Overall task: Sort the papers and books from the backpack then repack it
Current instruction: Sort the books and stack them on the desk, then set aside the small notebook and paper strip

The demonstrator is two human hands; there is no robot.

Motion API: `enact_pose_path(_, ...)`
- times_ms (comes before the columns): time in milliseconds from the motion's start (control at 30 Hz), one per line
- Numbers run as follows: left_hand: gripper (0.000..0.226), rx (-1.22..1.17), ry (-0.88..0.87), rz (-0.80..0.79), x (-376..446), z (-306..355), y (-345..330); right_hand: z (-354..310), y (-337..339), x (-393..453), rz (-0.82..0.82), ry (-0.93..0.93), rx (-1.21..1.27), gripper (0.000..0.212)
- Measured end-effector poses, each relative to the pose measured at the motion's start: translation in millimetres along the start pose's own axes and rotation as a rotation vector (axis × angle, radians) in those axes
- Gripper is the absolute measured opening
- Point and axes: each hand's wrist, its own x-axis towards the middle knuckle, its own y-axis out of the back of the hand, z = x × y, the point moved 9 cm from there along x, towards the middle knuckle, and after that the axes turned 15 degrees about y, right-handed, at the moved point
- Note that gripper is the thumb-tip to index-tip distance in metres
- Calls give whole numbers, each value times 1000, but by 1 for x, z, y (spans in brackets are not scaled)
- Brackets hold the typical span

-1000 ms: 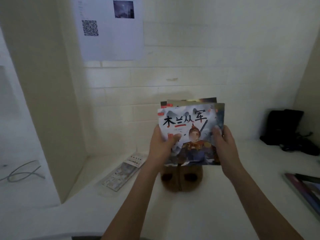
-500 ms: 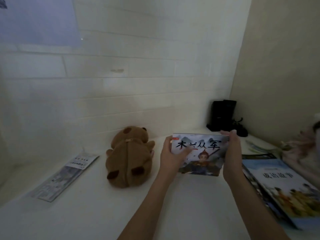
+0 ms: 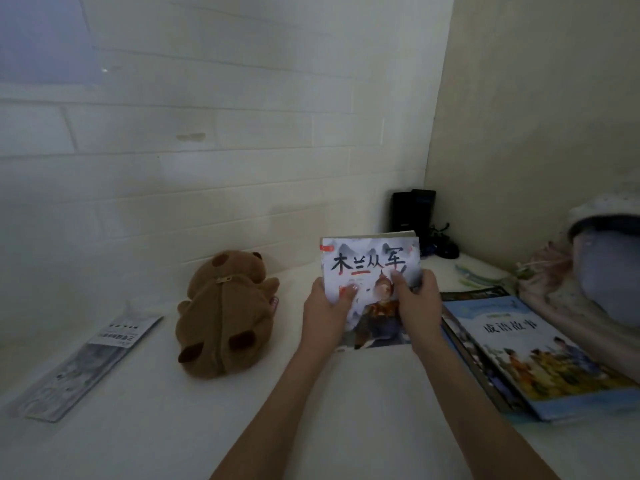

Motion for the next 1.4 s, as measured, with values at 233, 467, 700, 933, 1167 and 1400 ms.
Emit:
enact_pose_path(233, 22, 135, -108, -245, -38, 49, -111, -18, 133, 64, 223, 81, -745, 54)
enact_pose_path(467, 53, 458, -41, -476, -68, 15, -220, 91, 221, 36, 2, -216, -1037, 49)
enact_pose_path(700, 29, 811, -512, 93, -75, 55, -205, 52, 188, 43, -108, 104, -1137, 62)
enact_pose_path(933, 91, 838, -188, -433, -55, -14, -247, 104, 160, 28, -531, -92, -1036, 70)
enact_pose_path(1167, 56, 728, -226, -642, -53, 4, -223, 72, 140, 29, -312, 17, -1025, 62)
enact_pose_path(1400, 44, 569, -411, 13, -8, 42, -41, 6, -62, -31, -668, 292, -591, 55)
